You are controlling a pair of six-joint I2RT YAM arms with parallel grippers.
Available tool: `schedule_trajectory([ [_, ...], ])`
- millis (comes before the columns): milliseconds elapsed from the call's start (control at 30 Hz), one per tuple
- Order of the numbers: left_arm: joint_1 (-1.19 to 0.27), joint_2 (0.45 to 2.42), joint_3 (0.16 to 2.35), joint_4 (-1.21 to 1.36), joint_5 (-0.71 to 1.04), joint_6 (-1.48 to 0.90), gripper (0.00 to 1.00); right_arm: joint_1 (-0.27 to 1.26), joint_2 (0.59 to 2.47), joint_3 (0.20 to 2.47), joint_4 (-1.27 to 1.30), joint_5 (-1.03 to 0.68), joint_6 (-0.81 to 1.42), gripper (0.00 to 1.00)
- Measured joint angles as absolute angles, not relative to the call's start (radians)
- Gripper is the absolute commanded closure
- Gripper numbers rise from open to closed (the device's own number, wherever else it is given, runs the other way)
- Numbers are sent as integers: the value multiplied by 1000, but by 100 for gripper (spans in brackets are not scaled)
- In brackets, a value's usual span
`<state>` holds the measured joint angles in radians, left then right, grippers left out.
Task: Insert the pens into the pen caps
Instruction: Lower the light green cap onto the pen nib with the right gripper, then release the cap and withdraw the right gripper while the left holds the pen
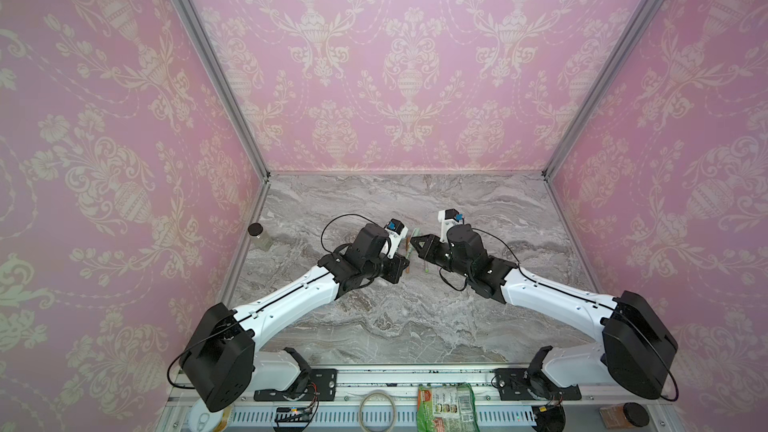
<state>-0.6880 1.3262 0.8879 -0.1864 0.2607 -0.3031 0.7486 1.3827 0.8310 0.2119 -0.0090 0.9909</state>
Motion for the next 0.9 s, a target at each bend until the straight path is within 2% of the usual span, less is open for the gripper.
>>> schedule_trajectory([
  [200, -688, 1317, 888, -162, 265, -301, 100, 744, 1365, 920, 68, -3, 916, 100],
  [367, -689, 1265, 885, -96, 237, -310, 100, 688, 1319, 1013, -56, -92, 863, 64],
  [467, -661, 1243, 885, -96, 131, -340, 100, 660, 1262, 1044, -136, -147, 837, 51],
  [700, -620, 1303, 888, -239, -33, -405, 100, 616, 1134, 1043, -204, -156, 812, 46],
  [900, -554, 1477, 937, -287, -37, -421, 100, 602, 1050, 909, -242, -139, 820, 46],
])
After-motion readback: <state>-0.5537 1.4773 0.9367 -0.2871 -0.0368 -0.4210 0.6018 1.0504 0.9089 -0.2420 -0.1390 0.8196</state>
